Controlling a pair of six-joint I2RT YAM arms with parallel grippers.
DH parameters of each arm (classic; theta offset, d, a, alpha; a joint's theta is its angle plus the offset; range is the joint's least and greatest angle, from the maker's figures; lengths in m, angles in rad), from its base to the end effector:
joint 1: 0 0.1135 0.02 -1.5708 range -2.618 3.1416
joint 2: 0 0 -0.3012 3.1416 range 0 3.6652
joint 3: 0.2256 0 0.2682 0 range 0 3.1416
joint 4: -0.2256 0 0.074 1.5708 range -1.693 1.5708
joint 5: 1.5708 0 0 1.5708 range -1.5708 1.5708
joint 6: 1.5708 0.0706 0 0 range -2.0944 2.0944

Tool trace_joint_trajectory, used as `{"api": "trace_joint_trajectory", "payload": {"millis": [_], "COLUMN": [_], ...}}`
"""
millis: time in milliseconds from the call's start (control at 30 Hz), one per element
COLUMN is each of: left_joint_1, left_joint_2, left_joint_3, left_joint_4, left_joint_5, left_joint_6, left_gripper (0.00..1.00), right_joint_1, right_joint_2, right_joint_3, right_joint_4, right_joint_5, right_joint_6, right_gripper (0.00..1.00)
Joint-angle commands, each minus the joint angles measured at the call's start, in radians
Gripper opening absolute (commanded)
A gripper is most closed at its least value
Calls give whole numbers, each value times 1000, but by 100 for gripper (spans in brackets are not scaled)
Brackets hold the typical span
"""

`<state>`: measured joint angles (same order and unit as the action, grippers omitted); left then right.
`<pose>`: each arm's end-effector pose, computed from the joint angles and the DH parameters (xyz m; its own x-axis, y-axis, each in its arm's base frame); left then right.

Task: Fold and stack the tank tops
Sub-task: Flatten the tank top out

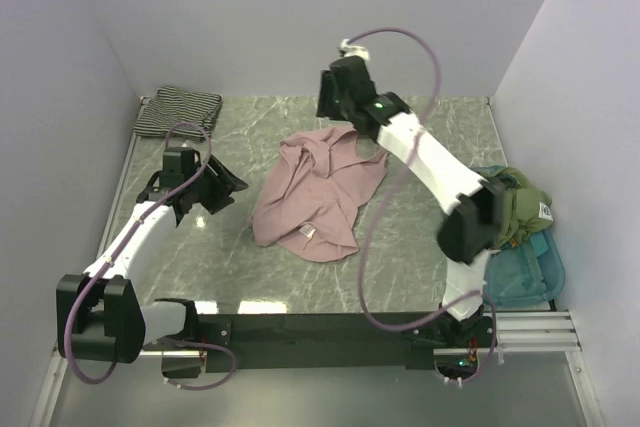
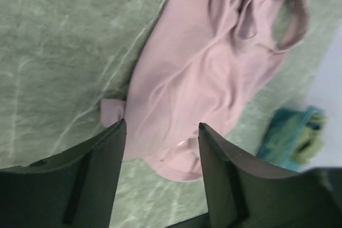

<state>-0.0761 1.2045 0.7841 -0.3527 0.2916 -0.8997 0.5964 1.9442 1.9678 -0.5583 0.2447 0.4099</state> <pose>0.2743 -0.0413 0.2439 -0.6507 -0.7026 -0.2879 -0.3725 0.6257 -0.6854 0.4335 0.2736 0.3875 -0.5351 0.1041 -0.8383 -0.1736 0.9577 0.2297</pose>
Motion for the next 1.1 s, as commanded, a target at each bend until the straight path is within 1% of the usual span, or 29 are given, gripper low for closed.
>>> {"api": "trace_joint_trajectory", "payload": {"millis": [0,33,67,100,133,167,200,233,267,333,400,433,533,600,867,1067], "left_joint_1": [-69,-133,-169,-206,-265,-292,-315,-359,-379,-428,-471,-513,-565,-591,-634,-637], "left_joint_2": [-28,-29,-26,-22,-17,-8,-5,-3,0,36,75,92,142,180,294,355], "left_joint_3": [35,30,29,27,27,29,32,35,38,50,84,92,101,104,164,199], "left_joint_4": [-127,-135,-140,-144,-147,-160,-163,-163,-157,-152,-175,-178,-172,-158,-135,-126], "left_joint_5": [-147,-199,-222,-250,-271,-287,-328,-350,-371,-388,-428,-462,-483,-494,-559,-577], "left_joint_6": [96,91,87,81,78,79,88,97,108,143,159,162,147,142,143,133], "left_gripper": [61,60,59,56,56,54,50,48,48,47,48,48,50,51,51,45], "right_joint_1": [45,81,82,118,134,158,201,227,250,308,347,376,413,443,480,480], "right_joint_2": [-212,-314,-362,-408,-498,-540,-576,-635,-655,-695,-706,-709,-717,-717,-608,-542], "right_joint_3": [-313,-395,-470,-609,-679,-746,-856,-904,-976,-1029,-1082,-1096,-1150,-1196,-1256,-1256], "right_joint_4": [52,81,86,92,107,132,135,139,140,135,136,132,132,161,274,304], "right_joint_5": [64,89,99,99,79,73,73,70,65,62,70,79,84,79,80,122], "right_joint_6": [113,150,180,213,242,295,325,378,406,484,520,553,602,628,658,662], "right_gripper": [57,56,56,54,53,52,50,49,48,46,45,45,46,47,47,48]}}
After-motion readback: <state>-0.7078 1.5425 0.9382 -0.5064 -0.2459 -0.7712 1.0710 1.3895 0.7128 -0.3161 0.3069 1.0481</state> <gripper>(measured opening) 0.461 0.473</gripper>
